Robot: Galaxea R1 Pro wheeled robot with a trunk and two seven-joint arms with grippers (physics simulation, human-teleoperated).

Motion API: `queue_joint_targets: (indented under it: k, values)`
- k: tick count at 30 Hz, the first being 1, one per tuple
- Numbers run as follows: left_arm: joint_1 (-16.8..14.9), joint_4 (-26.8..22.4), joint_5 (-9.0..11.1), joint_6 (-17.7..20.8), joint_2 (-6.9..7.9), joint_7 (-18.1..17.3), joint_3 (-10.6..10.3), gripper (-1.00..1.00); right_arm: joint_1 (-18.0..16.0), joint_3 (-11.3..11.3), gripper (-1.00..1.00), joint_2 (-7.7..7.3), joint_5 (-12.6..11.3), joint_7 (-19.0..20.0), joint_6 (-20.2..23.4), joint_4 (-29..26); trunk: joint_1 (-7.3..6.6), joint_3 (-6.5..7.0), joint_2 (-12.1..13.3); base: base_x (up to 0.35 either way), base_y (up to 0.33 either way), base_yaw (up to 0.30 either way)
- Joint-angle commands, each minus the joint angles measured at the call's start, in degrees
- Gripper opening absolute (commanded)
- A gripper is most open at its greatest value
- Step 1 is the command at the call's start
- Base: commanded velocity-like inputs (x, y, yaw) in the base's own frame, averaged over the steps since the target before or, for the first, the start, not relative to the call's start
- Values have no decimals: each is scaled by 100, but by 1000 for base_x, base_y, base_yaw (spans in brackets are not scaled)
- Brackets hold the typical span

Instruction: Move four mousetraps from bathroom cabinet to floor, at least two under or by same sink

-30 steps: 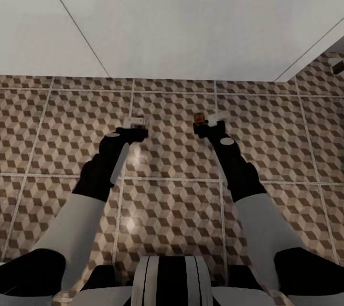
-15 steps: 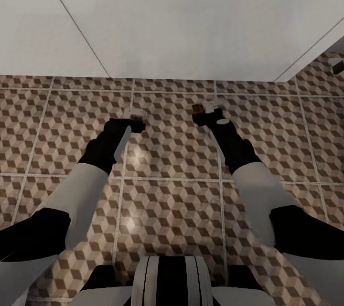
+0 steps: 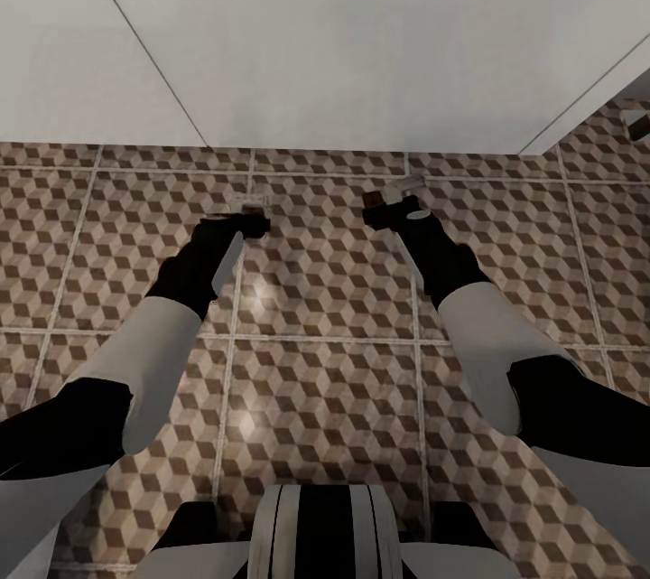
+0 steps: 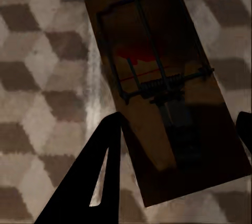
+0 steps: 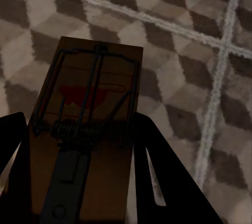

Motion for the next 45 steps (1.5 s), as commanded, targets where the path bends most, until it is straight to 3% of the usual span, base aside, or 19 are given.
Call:
queue_joint_targets:
  k: [1, 8, 20, 41, 45]
  values:
    - [-1, -202, 30, 20, 0, 38, -16, -100, -2, 10, -100, -1, 29, 6, 0, -8, 0, -3, -1, 0, 0, 0]
    - [-2, -1387, 37, 88, 3, 28, -39, -100, 1, 25, -100, 1, 13, 38, -403, -7, 0, -3, -1, 0, 0, 0]
    - [31, -1554, 35, 130, 19, 27, -54, -100, 1, 28, -100, -9, 2, 42, -455, -7, 0, -3, -1, 0, 0, 0]
    - [190, -476, 49, 110, -2, 0, -23, -100, 7, 28, -100, -27, -7, 67, -671, -24, 0, -3, -1, 0, 0, 0]
    - [184, 117, 51, 117, -12, 0, -3, -100, 9, 34, -100, -19, -7, 66, -672, -33, 0, -3, -1, 0, 0, 0]
